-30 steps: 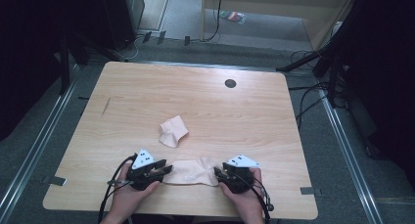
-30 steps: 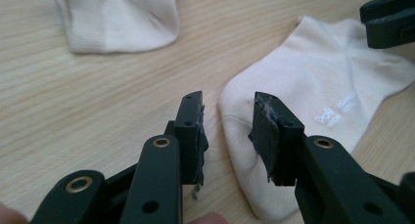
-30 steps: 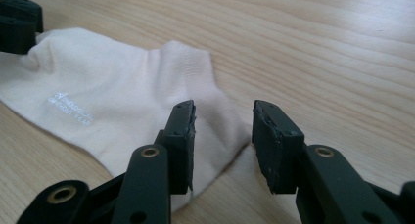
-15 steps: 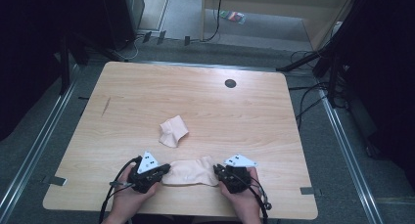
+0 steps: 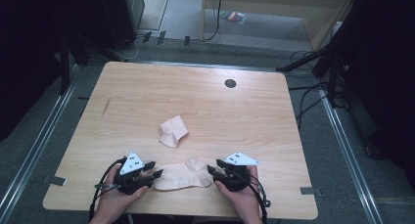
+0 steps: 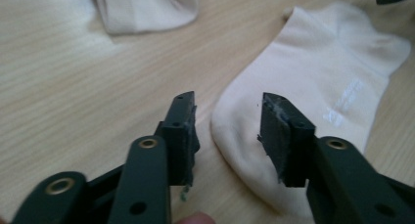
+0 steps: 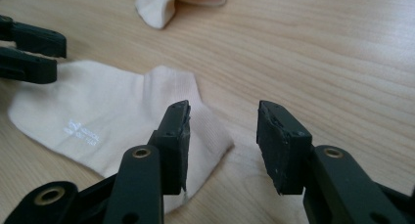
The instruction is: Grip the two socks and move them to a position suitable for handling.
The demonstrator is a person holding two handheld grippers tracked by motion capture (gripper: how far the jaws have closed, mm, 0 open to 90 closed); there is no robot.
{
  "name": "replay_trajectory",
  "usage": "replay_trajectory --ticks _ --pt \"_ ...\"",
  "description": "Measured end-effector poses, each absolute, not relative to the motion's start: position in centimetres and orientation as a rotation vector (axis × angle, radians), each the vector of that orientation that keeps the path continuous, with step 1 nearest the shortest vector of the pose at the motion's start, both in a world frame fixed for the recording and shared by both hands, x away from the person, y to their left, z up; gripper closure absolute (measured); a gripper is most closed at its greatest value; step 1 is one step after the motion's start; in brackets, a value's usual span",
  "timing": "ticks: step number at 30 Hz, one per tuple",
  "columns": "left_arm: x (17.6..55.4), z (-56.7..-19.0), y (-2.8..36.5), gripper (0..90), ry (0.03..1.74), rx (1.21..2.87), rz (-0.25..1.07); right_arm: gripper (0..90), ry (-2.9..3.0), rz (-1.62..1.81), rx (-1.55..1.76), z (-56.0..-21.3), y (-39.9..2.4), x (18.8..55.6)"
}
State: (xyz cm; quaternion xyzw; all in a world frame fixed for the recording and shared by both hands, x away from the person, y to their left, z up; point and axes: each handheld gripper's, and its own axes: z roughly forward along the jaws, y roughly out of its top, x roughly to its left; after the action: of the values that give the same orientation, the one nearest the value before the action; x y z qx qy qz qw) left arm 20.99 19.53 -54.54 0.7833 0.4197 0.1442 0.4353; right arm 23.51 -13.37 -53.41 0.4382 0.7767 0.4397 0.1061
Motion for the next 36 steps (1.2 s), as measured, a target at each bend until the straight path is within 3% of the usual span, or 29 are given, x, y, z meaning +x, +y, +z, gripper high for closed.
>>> replay_trajectory --ticks 3,8,18,23,30,34,36 --pt "21.6 -54.4 20.4 43.8 1.069 1.844 0.391 58.5 2.235 1.372 1.268 -52.6 -13.5 23.3" --pt "23.0 -54.6 21.8 41.3 1.142 1.757 0.445 61.4 2.192 1.399 1.248 -51.6 -12.2 23.7" --pt "24.5 -54.8 24.5 36.8 1.248 1.651 0.532 71.2 2.340 1.394 1.101 -51.1 -4.9 27.2" --pt "24.6 -55.0 24.7 36.4 1.265 1.668 0.588 69.4 2.382 1.325 1.057 -51.5 -1.9 29.1" --pt "24.7 -55.1 24.8 35.9 1.287 1.654 0.541 56.2 2.436 1.208 1.041 -52.6 1.2 31.4" --pt "24.8 -55.1 24.9 36.5 1.296 1.655 0.523 55.9 2.479 1.107 1.014 -53.4 2.4 32.3" --pt "24.8 -55.1 24.8 36.8 1.294 1.661 0.525 60.8 2.485 1.047 1.006 -53.9 2.8 32.6"
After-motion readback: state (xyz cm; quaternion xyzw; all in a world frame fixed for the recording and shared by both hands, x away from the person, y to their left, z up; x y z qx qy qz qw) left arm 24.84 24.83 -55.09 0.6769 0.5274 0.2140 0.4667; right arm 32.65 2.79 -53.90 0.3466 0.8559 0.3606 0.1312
